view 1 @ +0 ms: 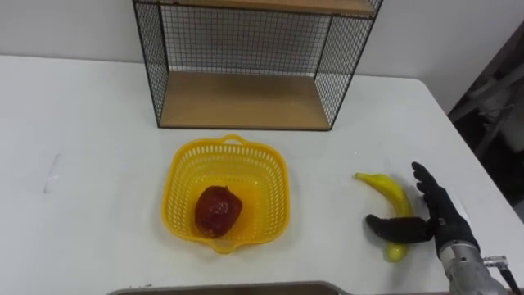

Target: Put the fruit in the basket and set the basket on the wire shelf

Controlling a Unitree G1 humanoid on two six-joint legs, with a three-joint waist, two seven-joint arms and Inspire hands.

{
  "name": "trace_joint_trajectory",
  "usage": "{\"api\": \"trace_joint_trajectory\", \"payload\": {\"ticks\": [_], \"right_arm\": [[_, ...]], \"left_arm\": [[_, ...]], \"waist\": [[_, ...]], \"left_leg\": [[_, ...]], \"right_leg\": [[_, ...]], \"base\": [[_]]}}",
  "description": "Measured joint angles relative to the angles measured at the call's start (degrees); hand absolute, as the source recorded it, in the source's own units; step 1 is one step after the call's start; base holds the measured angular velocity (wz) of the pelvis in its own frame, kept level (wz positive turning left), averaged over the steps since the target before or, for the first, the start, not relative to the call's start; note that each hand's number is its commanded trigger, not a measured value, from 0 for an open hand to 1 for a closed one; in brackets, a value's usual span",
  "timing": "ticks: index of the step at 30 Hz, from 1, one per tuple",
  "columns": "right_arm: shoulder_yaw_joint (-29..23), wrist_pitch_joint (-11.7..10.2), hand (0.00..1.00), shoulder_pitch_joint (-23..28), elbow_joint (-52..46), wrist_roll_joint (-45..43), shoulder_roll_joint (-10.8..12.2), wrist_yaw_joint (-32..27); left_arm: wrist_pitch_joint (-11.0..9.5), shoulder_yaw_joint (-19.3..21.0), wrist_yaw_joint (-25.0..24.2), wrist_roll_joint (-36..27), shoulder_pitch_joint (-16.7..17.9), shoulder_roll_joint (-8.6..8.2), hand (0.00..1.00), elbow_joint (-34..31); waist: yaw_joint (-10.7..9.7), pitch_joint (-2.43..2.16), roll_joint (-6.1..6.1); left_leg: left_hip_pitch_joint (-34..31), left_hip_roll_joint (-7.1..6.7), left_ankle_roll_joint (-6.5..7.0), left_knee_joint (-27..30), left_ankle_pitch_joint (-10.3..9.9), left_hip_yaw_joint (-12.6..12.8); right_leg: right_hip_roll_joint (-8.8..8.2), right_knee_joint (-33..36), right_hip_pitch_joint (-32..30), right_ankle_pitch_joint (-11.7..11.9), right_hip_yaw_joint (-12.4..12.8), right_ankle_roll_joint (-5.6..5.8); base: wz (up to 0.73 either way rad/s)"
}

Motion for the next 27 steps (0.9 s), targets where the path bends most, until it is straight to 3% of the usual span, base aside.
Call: {"api": "trace_joint_trajectory", "payload": {"ticks": [1,11,21,27], "right_arm": [[0.00,-0.05,1.00,-0.45,0.95,-0.14,0.00,0.37],[-2.00,-0.75,1.00,-3.92,7.62,-4.66,-0.29,-0.04],[-3.13,-0.23,1.00,-5.89,11.10,-9.36,-1.14,-4.19],[-3.11,0.30,1.00,-5.75,10.23,-8.58,0.43,-4.74]], "left_arm": [[0.18,0.11,0.05,0.00,0.17,-0.01,0.00,0.00],[0.73,0.18,1.44,-0.02,0.27,-0.05,0.00,0.18],[0.72,0.13,2.74,-0.02,-1.00,-0.09,0.00,0.21],[0.65,0.09,3.83,-0.07,-1.63,-0.09,0.00,0.76]], "waist": [[-0.05,-0.05,-0.11],[-0.06,-0.09,-0.53],[0.14,-0.14,-0.44],[0.01,-0.11,-0.38]], "left_leg": [[0.31,0.00,0.00,0.00,0.00,-0.07],[1.37,-0.11,0.07,0.27,0.04,-0.84],[1.39,-0.06,0.06,0.02,0.04,-1.95],[1.64,0.03,0.05,-0.37,0.02,-1.47]], "right_leg": [[0.00,-0.15,0.43,0.00,-0.04,0.01],[-0.16,-0.38,2.03,-0.04,-0.40,0.08],[-0.13,-1.13,2.70,0.03,-1.51,0.10],[0.10,-1.07,2.56,0.04,-0.90,0.09]], "base": [[0.11],[0.04],[0.06],[-0.04]]}}
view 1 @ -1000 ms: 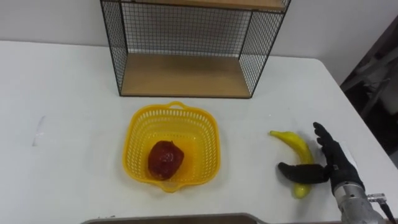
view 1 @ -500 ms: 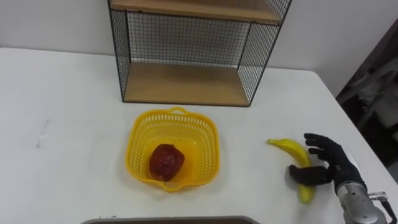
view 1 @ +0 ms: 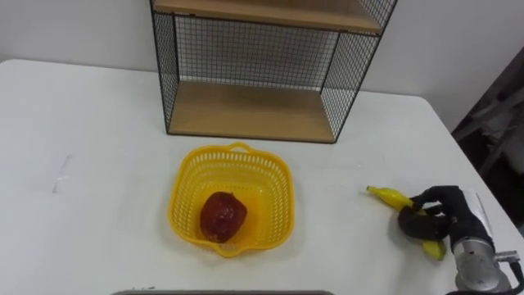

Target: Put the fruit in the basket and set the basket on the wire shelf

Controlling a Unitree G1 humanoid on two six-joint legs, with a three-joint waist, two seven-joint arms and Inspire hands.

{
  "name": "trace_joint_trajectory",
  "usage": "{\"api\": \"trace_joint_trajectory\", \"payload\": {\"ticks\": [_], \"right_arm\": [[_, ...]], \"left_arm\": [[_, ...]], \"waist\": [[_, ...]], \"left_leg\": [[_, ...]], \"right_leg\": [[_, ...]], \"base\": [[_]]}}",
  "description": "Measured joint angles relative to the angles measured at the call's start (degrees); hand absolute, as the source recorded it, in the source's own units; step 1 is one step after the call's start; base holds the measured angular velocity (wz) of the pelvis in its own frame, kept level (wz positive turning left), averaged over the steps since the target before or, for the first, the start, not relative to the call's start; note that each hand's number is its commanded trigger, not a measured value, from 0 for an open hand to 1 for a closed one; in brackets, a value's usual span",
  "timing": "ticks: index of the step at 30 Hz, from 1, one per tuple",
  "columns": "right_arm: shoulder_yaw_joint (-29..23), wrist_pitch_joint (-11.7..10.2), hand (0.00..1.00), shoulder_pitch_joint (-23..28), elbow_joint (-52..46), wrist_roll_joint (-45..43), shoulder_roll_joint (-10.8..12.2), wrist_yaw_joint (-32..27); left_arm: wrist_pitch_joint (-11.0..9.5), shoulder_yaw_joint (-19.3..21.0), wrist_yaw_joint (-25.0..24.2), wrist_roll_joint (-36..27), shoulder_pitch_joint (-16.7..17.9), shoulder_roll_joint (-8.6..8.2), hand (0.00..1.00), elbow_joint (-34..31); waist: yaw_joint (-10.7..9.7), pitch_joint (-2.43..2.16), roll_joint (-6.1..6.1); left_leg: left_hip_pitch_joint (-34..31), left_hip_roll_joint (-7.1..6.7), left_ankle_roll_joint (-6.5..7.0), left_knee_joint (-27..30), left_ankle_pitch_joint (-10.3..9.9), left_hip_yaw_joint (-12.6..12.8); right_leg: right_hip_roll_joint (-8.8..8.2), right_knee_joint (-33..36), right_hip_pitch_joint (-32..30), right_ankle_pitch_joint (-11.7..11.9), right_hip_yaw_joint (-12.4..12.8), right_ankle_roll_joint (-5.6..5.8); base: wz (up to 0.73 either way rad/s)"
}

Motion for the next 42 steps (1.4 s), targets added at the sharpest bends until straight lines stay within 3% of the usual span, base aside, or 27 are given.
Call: {"api": "trace_joint_trajectory", "payload": {"ticks": [4,7,10,15,20,24,26,34,39,42], "right_arm": [[0.24,0.39,1.00,2.13,-3.89,-0.07,1.03,0.00],[1.14,2.61,1.00,3.06,-7.93,-0.25,1.20,0.09],[2.68,3.43,1.00,3.15,-10.16,0.64,1.36,0.52],[3.72,5.04,1.00,3.64,-16.78,4.59,2.09,2.64],[6.38,4.97,1.00,3.77,-26.10,13.98,2.38,5.81],[8.51,4.06,1.00,3.34,-30.57,20.19,2.67,7.21],[8.96,4.02,1.00,3.32,-32.82,22.80,4.49,8.38],[11.14,4.03,1.00,3.31,-38.11,31.73,6.23,10.70],[14.55,3.19,1.00,3.12,-41.88,31.15,6.86,11.73],[17.32,2.81,1.00,3.07,-42.27,26.08,6.72,12.10]], "left_arm": [[0.07,-0.06,-0.09,0.11,0.09,0.00,0.00,-0.01],[0.11,-0.05,-0.07,0.10,0.08,-0.02,0.00,-0.20],[0.07,-0.61,-0.04,-0.01,0.16,-0.04,0.00,-0.19],[-0.73,-1.10,-0.13,0.01,-0.15,-0.70,0.00,0.56],[-1.79,-1.23,-0.38,0.00,-0.49,-1.65,0.00,1.71],[-2.98,-1.97,-0.47,0.00,-0.42,-2.01,0.00,1.72],[-3.44,-2.25,-0.64,0.00,-0.48,-2.42,0.00,1.66],[-3.70,-4.05,-2.85,0.03,-0.69,-2.30,0.00,1.72],[-3.78,-5.89,-3.51,0.10,-2.19,-2.33,0.00,3.44],[-4.32,-6.18,-4.30,0.03,-2.32,-2.61,0.00,3.62]], "waist": [[0.00,0.00,0.16],[0.06,0.09,0.64],[0.11,0.13,1.24],[0.91,0.76,2.51],[1.61,0.96,3.52],[1.94,0.92,3.46],[2.25,0.87,3.37],[3.17,0.82,3.87],[3.39,0.61,4.51],[4.17,0.53,4.95]], "left_leg": [[-0.01,0.01,-0.01,-0.05,-0.02,0.05],[-0.07,-0.01,0.00,-0.03,-0.01,0.12],[-0.32,-0.04,0.00,0.06,-0.01,0.30],[-0.93,-0.11,0.02,0.13,0.01,1.49],[-1.69,-0.12,0.03,0.09,0.02,1.60],[-1.70,-0.07,0.03,0.21,0.03,1.55],[-1.70,-0.08,0.04,0.20,0.03,1.61],[-1.83,0.01,0.02,0.15,0.01,1.48],[-2.59,0.01,0.00,0.34,0.00,1.35],[-2.48,-0.01,0.01,0.43,0.01,1.86]], "right_leg": [[0.00,0.08,-0.09,0.01,0.10,-0.02],[0.00,0.29,-0.34,0.01,0.33,-0.02],[0.00,0.57,-0.83,0.01,0.57,-0.02],[0.06,1.22,-2.21,-0.03,1.83,-0.02],[0.10,1.31,-3.10,-0.06,1.91,0.01],[0.11,1.11,-3.06,-0.07,1.73,0.02],[0.10,1.08,-3.07,-0.07,1.81,0.02],[0.19,1.25,-3.12,-0.06,1.72,0.00],[0.15,1.60,-3.75,0.03,1.56,-0.12],[0.15,1.99,-4.03,0.04,1.96,-0.13]], "base": [[0.00],[-0.03],[-0.05],[-0.13],[-0.01],[0.00],[0.00],[0.01],[0.01],[-0.07]]}}
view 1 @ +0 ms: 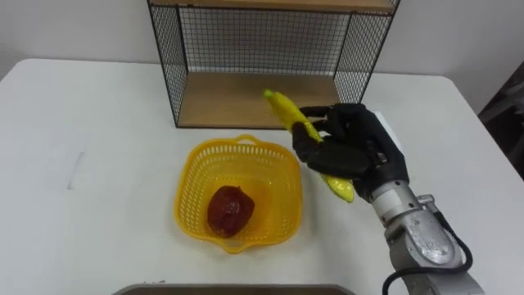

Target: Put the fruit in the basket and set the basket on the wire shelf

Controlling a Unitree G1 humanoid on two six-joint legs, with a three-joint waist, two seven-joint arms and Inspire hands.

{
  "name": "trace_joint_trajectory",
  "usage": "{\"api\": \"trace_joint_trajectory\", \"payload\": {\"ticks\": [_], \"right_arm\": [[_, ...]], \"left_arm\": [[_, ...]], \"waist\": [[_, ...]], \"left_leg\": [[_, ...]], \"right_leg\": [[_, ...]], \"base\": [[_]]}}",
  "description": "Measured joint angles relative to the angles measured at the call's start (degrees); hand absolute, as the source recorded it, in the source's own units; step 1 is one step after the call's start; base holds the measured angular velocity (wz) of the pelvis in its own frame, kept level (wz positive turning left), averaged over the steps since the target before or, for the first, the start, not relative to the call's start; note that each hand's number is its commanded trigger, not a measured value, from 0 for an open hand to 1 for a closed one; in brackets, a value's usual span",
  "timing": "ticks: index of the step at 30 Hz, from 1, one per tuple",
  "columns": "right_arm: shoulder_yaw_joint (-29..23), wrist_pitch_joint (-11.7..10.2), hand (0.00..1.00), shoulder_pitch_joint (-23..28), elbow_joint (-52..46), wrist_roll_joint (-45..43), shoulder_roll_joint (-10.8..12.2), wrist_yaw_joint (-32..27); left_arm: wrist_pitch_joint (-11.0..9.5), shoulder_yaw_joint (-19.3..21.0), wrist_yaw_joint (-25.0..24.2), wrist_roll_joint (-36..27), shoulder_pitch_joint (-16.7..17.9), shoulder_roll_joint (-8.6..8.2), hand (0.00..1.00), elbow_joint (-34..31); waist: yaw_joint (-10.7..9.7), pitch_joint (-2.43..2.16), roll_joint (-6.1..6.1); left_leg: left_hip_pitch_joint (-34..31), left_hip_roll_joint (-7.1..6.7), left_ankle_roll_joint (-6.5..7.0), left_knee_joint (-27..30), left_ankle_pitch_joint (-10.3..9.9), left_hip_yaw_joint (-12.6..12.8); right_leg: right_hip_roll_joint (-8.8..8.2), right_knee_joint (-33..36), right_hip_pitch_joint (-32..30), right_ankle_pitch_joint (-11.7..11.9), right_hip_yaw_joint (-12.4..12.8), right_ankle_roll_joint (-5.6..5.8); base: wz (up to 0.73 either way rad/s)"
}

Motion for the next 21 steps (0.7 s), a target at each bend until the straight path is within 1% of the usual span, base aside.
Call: {"api": "trace_joint_trajectory", "payload": {"ticks": [3,6,8,13,14,15,16,21], "right_arm": [[1.98,0.00,1.00,-0.02,-0.30,-4.68,-0.11,1.46],[4.47,0.00,1.00,-0.43,-1.30,-7.88,-0.28,2.11],[5.92,0.00,1.00,-1.37,-1.32,-9.65,-0.51,3.09],[7.00,0.01,1.00,-1.64,-1.48,-14.72,-0.71,3.63],[7.00,0.01,0.65,-1.66,-1.48,-15.74,-0.70,3.63],[7.01,0.01,0.09,-1.67,-1.48,-16.21,-0.69,3.63],[7.01,0.02,0.00,-1.67,-1.48,-17.23,-0.68,3.64],[7.11,0.24,0.00,-1.67,-1.47,-17.55,-0.66,4.85]], "left_arm": [[-0.28,-0.24,-0.05,0.00,-0.77,0.03,0.00,0.18],[-0.29,-1.79,0.03,0.00,-1.14,0.25,0.00,0.20],[-0.30,-2.68,0.14,0.01,-1.50,0.28,0.00,0.19],[-0.30,-2.80,0.20,-0.19,-2.25,0.32,0.00,0.32],[-0.29,-2.83,0.19,-0.26,-2.32,0.42,0.00,0.36],[-0.28,-2.84,0.18,-0.27,-2.38,0.47,0.00,0.37],[-0.27,-2.84,0.17,-0.27,-2.34,0.50,0.00,0.39],[-0.15,-3.45,-0.06,-0.22,-2.51,0.61,0.00,0.39]], "waist": [[0.55,-0.02,0.07],[0.67,-0.01,0.02],[0.69,0.03,-0.28],[0.81,0.22,-1.23],[0.86,0.23,-1.35],[0.85,0.24,-1.38],[0.84,0.25,-1.39],[0.79,0.30,-1.33]], "left_leg": [[-0.03,-0.02,0.01,0.01,0.00,0.07],[-0.10,-0.02,0.00,0.00,0.01,-0.09],[-0.48,-0.04,0.00,0.02,0.02,-0.11],[-1.14,-0.04,0.00,0.25,0.03,-0.39],[-1.15,-0.04,0.00,0.24,0.02,-0.40],[-1.15,-0.04,0.00,0.22,0.02,-0.40],[-1.16,-0.04,0.00,0.18,0.02,-0.41],[-1.25,-0.04,0.00,0.13,0.02,-0.67]], "right_leg": [[-0.01,0.13,-0.06,0.01,0.10,-0.01],[-0.01,0.21,-0.11,0.01,-0.04,-0.01],[-0.03,0.41,-0.60,0.01,-0.03,-0.01],[-0.12,0.49,-1.06,0.01,-0.46,-0.01],[-0.13,0.44,-1.06,0.01,-0.51,-0.01],[-0.13,0.43,-1.06,0.01,-0.54,-0.01],[-0.16,0.41,-1.06,0.01,-0.62,-0.01],[-0.28,0.41,-1.06,0.01,-1.12,-0.01]], "base": [[-0.01],[0.00],[0.00],[0.02],[0.00],[0.00],[0.00],[0.02]]}}
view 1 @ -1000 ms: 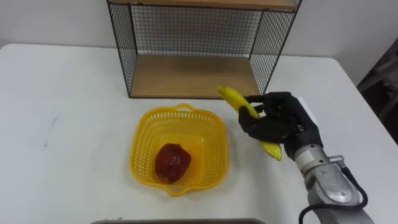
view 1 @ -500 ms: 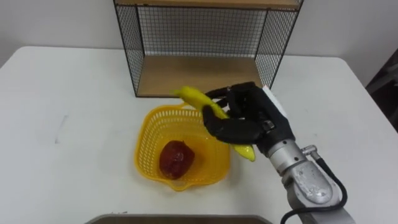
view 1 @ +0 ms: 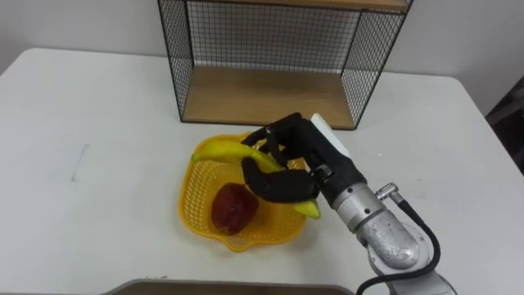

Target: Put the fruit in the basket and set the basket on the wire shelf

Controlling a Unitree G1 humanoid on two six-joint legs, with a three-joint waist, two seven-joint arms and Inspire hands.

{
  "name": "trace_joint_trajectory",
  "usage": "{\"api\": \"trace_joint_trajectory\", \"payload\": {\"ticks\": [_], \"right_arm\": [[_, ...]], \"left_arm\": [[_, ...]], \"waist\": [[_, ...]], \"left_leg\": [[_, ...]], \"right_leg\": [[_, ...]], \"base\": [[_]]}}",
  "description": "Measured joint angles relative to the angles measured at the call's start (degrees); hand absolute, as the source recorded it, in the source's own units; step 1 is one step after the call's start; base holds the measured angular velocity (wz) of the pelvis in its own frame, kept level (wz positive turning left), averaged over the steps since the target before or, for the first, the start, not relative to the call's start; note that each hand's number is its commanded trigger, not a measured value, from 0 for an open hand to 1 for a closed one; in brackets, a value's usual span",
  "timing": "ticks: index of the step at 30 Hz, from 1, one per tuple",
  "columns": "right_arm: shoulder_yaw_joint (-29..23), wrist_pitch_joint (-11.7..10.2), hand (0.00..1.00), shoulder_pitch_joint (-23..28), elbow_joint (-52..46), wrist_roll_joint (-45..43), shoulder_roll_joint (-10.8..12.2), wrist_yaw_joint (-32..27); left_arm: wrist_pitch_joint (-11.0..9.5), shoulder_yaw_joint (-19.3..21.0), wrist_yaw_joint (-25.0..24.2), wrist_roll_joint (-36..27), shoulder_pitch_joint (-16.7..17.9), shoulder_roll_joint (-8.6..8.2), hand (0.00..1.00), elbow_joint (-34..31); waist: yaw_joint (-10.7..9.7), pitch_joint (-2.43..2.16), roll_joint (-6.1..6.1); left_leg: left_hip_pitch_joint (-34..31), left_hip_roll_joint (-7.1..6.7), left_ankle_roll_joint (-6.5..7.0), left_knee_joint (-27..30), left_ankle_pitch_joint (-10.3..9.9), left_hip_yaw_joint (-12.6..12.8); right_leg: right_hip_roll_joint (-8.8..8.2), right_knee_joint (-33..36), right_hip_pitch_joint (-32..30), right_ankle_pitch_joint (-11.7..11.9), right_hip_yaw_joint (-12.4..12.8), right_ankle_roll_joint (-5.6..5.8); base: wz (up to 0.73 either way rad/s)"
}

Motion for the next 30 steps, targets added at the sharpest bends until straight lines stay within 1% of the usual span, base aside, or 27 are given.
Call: {"api": "trace_joint_trajectory", "payload": {"ticks": [4,13,20,25,28,30], "right_arm": [[0.34,0.45,0.00,0.00,0.01,-0.03,0.02,1.07],[0.46,0.46,0.00,0.01,0.04,0.03,0.01,1.60],[0.45,0.47,0.00,0.06,0.22,-0.03,0.02,1.70],[0.44,0.47,0.00,0.08,0.22,-0.01,0.07,1.70],[0.34,0.47,0.00,0.08,0.22,-0.01,-0.04,1.51],[0.27,0.46,0.00,0.08,0.22,0.27,-0.37,0.77]], "left_arm": [[0.03,-0.47,-0.30,-0.01,-0.16,0.11,0.00,0.00],[0.02,-0.50,-0.33,-0.05,-0.24,0.13,0.00,0.00],[0.00,-0.47,0.32,-0.09,-0.11,0.01,0.00,-0.04],[-0.02,-0.40,0.64,-0.09,0.39,-0.02,0.00,-0.04],[-0.08,-0.30,1.00,-0.69,0.34,-0.01,0.00,0.03],[-0.18,-0.29,1.65,-2.44,0.51,0.09,0.00,0.13]], "waist": [[-0.09,0.02,0.03],[-0.19,0.07,0.10],[-0.18,0.27,0.37],[-0.16,0.26,0.35],[-0.22,0.25,0.36],[-0.29,0.25,0.37]], "left_leg": [[-0.01,-0.03,0.00,0.05,0.00,-0.15],[0.02,-0.05,0.00,0.07,0.00,-0.26],[0.00,-0.05,0.00,-0.04,0.00,-0.33],[-0.04,-0.05,0.00,-0.11,0.00,-0.41],[-0.06,-0.05,0.00,-0.16,0.00,-0.40],[-0.05,-0.05,0.01,-0.16,0.00,-0.40]], "right_leg": [[-0.07,0.00,0.09,0.00,-0.19,0.00],[-0.09,-0.23,0.28,0.00,-0.28,0.00],[-0.08,-0.29,0.25,0.00,-0.32,0.00],[-0.09,-0.37,0.24,0.00,-0.43,0.00],[-0.08,-0.40,0.25,0.00,-0.41,0.00],[-0.04,-0.41,0.27,0.00,-0.34,0.00]], "base": [[0.01],[0.00],[0.00],[0.00],[0.00],[0.00]]}}
